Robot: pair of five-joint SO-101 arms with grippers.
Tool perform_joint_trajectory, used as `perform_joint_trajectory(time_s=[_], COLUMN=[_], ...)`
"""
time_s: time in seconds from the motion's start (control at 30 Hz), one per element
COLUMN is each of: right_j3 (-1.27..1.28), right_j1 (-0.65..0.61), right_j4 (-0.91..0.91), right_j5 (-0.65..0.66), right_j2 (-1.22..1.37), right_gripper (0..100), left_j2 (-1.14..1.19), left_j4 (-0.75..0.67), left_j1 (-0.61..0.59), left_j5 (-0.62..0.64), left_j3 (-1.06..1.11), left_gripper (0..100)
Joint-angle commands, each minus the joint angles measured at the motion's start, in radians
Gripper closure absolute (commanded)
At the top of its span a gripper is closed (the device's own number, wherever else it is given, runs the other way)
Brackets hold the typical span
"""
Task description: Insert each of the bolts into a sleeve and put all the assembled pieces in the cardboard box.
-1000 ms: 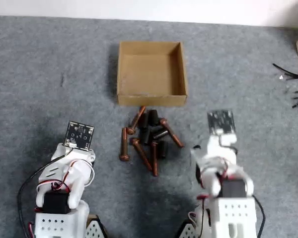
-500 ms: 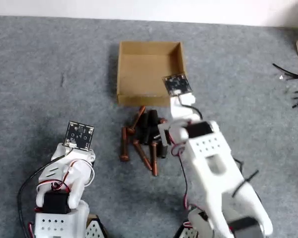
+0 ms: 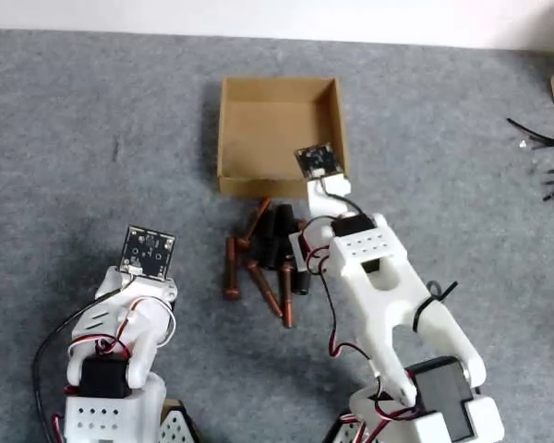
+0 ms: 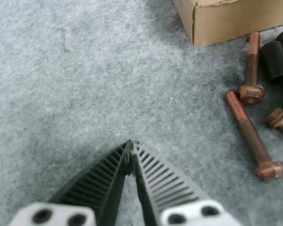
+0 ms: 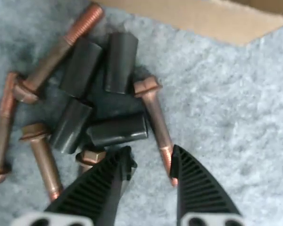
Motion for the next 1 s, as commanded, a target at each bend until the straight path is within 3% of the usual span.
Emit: perform_joint_trajectory(time_s=[0.0,0.4,0.63,0.97], right_j3=[-0.042,-0.041,-0.048,-0.048], right_j1=[-0.027,-0.17,-0.163,-0.022], right_j4=[-0.024,0.022,0.122,0.12], right_j5=[-0.089,-0.196,-0.204,-0.167], right_j2=[-0.004,-0.002,-0.002,-0.002], right_gripper=[87.1,87.1,87.1,87.1], left_j2=[-0.01,-0.01,-0.01,-0.01], left_j4=[-0.02,-0.02,-0.02,-0.02], left_j1=[-0.01,-0.01,-0.01,-0.01], left_j5=[0.003,0.003,0.003,0.003], left_j3=[-0.013,-0.013,-0.013,-0.013], left_gripper=[99,99,99,99])
